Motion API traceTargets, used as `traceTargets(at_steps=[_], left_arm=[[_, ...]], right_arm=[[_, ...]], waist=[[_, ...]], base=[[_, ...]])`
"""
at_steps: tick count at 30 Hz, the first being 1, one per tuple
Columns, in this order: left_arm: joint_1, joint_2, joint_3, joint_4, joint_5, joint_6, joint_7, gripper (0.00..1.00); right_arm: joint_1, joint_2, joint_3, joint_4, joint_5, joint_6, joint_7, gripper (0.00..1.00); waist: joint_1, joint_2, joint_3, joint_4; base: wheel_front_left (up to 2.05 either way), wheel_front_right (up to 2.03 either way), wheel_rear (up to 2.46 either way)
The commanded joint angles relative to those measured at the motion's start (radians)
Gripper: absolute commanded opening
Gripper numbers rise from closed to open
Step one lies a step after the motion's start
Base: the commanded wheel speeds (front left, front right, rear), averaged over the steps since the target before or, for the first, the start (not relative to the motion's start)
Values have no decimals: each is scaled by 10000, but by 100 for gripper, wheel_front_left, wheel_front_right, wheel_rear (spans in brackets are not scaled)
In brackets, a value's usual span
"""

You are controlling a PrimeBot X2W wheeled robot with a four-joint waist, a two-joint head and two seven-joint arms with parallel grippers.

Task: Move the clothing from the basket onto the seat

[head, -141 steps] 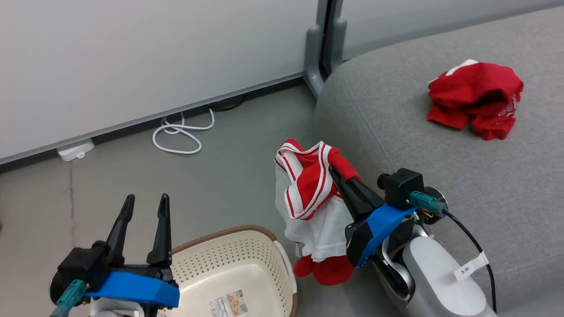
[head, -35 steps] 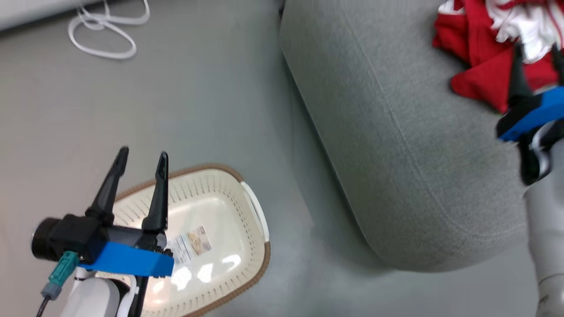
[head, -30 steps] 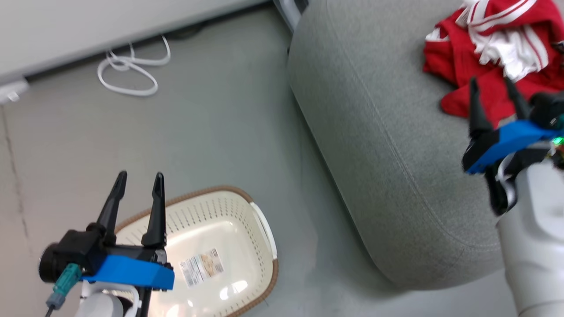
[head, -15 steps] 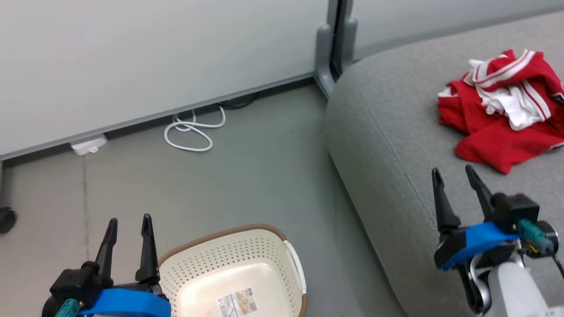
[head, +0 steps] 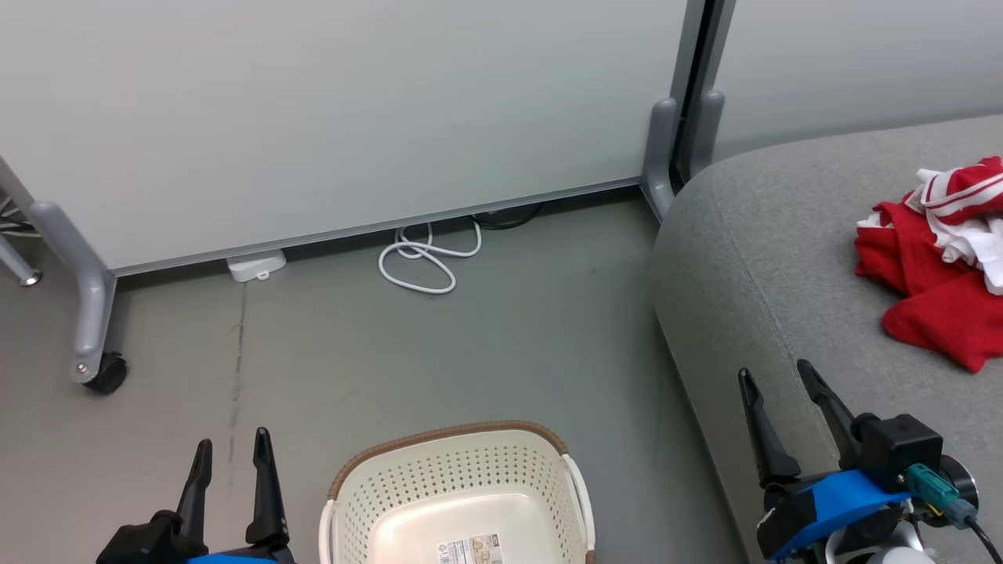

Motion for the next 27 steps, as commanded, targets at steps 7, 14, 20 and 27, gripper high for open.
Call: traceTargets(at_steps=[7,14,20,27], left_arm=[[188,-61,-47,90,160,37,-44,100],[305,-33,-148,-36,193,145,120,100],[351,8,-255,-231,196,240,303,100],[413,50,-352,-515,262,382,477,100]], right_arm=[[305,1,43,-80,58,1,164,100],[349,2,159,169,184,1,143,100],[357,3,217,259,196,1,129,100],[292,3,268,287,232,3,173,100]], waist=[[1,-1,-255,745],[1,-1,-369,1042],[1,-1,-372,1104],[1,-1,-311,1037]], base=[[0,0,0],[0,0,0],[0,0,0],[0,0,0]])
